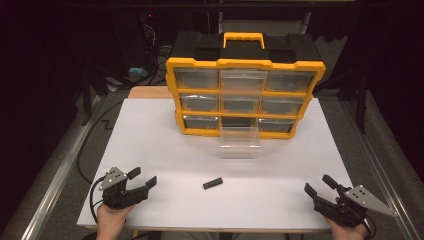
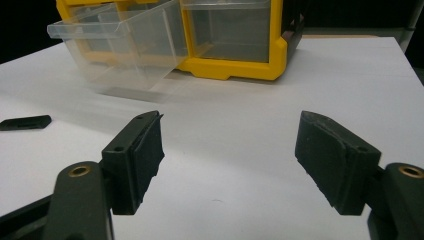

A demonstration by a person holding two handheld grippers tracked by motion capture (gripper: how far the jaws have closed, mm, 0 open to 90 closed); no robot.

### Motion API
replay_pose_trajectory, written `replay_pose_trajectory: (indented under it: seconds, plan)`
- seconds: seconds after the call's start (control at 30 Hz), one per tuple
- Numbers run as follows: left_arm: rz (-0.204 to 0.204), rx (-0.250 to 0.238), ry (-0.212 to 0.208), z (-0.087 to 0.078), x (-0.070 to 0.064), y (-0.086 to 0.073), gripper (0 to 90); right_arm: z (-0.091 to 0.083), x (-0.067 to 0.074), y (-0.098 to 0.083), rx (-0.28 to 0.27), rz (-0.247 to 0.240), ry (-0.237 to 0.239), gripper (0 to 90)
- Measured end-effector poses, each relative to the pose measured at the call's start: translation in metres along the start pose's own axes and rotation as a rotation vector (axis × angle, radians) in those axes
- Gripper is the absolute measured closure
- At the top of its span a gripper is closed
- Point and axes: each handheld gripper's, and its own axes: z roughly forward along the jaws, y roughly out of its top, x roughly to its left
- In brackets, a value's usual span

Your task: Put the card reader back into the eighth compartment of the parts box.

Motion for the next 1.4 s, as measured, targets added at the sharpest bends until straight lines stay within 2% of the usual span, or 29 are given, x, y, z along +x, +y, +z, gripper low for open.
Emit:
replay_pose_trajectory:
  seconds: [0.83, 1.4]
  plan:
    - [-0.004, -0.019, -0.023, 0.000, -0.002, 0.002, 29.8, 0.000, 0.001, 0.000, 0.005, 0.003, 0.007, 26.8]
    - [-0.003, -0.031, -0.050, 0.010, -0.005, 0.010, 29.7, 0.001, 0.002, 0.000, 0.005, 0.000, 0.017, 26.8]
